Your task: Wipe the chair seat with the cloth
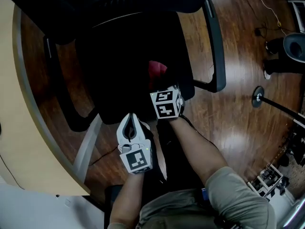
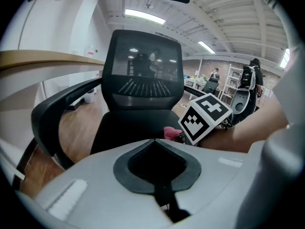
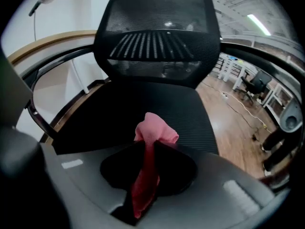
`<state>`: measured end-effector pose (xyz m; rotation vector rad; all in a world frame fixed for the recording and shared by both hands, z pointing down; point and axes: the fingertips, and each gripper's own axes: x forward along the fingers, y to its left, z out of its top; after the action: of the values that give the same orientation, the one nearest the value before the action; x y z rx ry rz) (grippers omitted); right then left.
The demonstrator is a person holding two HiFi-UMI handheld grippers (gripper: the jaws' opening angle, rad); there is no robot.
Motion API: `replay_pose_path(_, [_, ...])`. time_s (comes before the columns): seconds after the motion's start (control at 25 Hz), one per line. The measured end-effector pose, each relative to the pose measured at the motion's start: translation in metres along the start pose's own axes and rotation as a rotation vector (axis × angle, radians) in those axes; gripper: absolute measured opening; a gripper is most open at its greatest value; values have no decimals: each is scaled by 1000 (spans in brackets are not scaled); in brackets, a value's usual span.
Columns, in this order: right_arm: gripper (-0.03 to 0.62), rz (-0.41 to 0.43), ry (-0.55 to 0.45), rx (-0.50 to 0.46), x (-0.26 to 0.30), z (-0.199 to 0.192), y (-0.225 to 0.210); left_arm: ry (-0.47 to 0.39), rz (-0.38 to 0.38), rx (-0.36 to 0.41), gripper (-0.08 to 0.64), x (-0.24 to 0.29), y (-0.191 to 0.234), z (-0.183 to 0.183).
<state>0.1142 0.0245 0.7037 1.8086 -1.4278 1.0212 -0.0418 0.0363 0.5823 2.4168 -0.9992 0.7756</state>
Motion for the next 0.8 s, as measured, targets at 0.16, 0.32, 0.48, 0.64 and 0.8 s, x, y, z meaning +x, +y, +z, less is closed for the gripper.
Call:
replay_pose_path(0.16, [58,-144,20,123,-13,-23,-69,0,-69,38,5,13,-36,3])
replay_pose_path(0.32, [58,-233,30,210,-23,-45,-109,18,-115,76,5,24,-60,1])
replay_pose_path(0.48, [58,-266,42,272,-25,-65,-125,25,-138,90,5,36,-76,-4])
replay_pose_path(0.64, [58,-269,56,289,-25,-78,-126,32,-158,107,5,40,-86,-6])
replay_pose_path(0.8, [58,-268,60,296,-23,-80,-125,27,-157,94,5,39,-86,-8])
